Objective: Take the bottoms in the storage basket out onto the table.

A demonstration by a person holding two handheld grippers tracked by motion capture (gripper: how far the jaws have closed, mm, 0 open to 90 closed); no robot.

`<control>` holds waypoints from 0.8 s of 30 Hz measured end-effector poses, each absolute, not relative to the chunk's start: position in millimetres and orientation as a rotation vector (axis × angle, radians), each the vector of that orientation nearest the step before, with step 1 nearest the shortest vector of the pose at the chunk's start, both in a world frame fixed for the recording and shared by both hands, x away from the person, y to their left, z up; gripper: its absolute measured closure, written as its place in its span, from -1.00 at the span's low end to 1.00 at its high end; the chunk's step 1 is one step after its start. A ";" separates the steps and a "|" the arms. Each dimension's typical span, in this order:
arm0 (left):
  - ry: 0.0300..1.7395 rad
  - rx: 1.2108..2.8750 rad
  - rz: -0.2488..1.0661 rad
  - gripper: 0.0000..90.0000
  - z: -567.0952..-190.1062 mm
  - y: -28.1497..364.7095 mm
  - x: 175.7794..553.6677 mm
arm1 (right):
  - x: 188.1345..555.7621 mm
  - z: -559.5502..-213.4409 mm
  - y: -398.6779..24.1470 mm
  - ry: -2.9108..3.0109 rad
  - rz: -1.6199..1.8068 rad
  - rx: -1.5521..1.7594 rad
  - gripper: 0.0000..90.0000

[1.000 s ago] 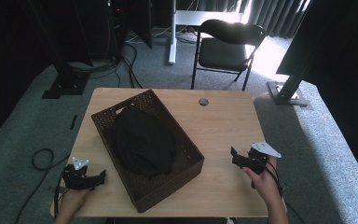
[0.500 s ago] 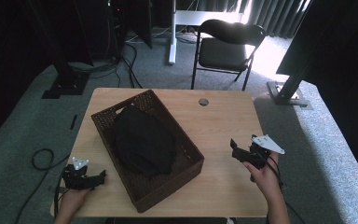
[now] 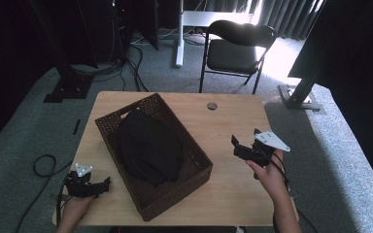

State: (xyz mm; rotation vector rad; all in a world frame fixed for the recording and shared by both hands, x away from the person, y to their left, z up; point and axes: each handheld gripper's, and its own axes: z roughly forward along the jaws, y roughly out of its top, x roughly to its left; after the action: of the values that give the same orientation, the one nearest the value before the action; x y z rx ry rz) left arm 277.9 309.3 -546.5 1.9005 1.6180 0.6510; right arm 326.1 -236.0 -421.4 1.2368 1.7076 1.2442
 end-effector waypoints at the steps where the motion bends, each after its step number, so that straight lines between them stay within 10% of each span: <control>1: 1.618 1.900 0.651 -1.00 -546.5 309.3 277.9 | 327.2 -418.4 -231.2 1.709 1.252 1.220 -0.73; 24: 1.617 1.903 0.651 -1.00 -546.4 309.4 277.9 | 338.1 -392.4 -166.2 1.780 1.386 1.089 -0.73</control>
State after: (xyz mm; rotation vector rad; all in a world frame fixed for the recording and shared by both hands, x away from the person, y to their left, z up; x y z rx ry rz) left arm 277.9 309.4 -546.4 1.9032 1.6173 0.6511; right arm 338.1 -166.2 -392.4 1.0892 1.7798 1.3860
